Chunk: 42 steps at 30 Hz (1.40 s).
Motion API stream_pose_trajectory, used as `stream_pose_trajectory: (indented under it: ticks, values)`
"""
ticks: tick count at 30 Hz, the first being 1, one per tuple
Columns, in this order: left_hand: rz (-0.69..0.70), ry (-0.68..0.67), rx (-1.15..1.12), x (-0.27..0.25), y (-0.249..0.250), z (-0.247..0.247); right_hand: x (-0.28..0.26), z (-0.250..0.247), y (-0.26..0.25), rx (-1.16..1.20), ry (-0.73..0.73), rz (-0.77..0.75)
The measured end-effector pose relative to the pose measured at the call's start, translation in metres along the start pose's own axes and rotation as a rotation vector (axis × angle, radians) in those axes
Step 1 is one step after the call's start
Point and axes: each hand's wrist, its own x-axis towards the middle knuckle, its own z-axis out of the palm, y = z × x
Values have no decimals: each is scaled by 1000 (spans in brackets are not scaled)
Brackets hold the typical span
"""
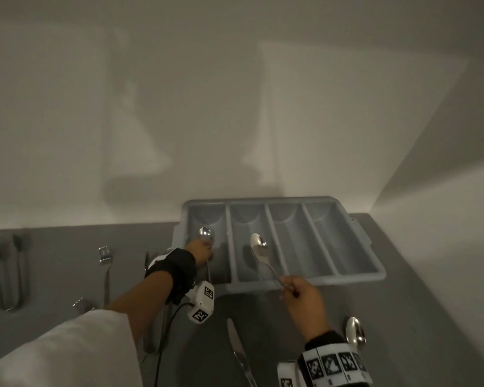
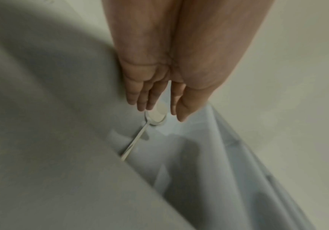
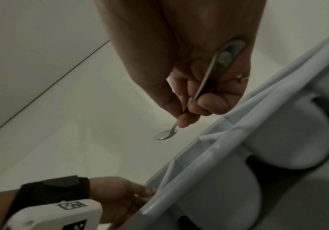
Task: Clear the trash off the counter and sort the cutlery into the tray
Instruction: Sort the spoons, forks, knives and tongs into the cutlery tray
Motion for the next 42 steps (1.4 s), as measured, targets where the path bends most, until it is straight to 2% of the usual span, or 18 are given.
stream_pose_trajectory:
  ticks: [5, 8, 11, 14, 20, 22, 24, 27, 29, 32, 34, 38, 42]
  values:
    - [167, 81, -299, -46, -28, -30, 34, 60, -45, -9, -167, -10]
    - [217, 112, -367, -81, -61, -48, 62, 114, -61, -170, -240, -26]
    - [179, 190, -359, -115, -101, -60, 79, 157, -76, -326, -326, 3]
    - [115, 254, -368, -146, -136, -70, 88, 176, -83, -535, -396, 71]
    - [14, 300, -415, -187, -192, -74, 111, 206, -43, -1076, -649, -20]
    - [-26, 295, -439, -195, -198, -73, 104, 206, -49, -1106, -617, -78]
    - [-51, 257, -460, -200, -202, -71, 88, 200, -59, -1058, -525, -62]
    - [-144, 154, -414, -201, -211, -62, 69, 188, -68, -791, -326, -79]
    - [-218, 101, -410, -199, -216, -51, 52, 178, -68, -623, -217, -176]
    - [-284, 38, -365, -195, -216, -29, 14, 163, -65, -563, -105, -419]
    - [-311, -12, -379, -193, -215, -14, -13, 160, -63, -498, -179, -527]
    - [-332, -38, -339, -193, -214, 6, -53, 171, -50, -473, -471, -549]
    - [-339, 41, -206, -192, -214, 9, -63, 201, -40, -483, -592, -371]
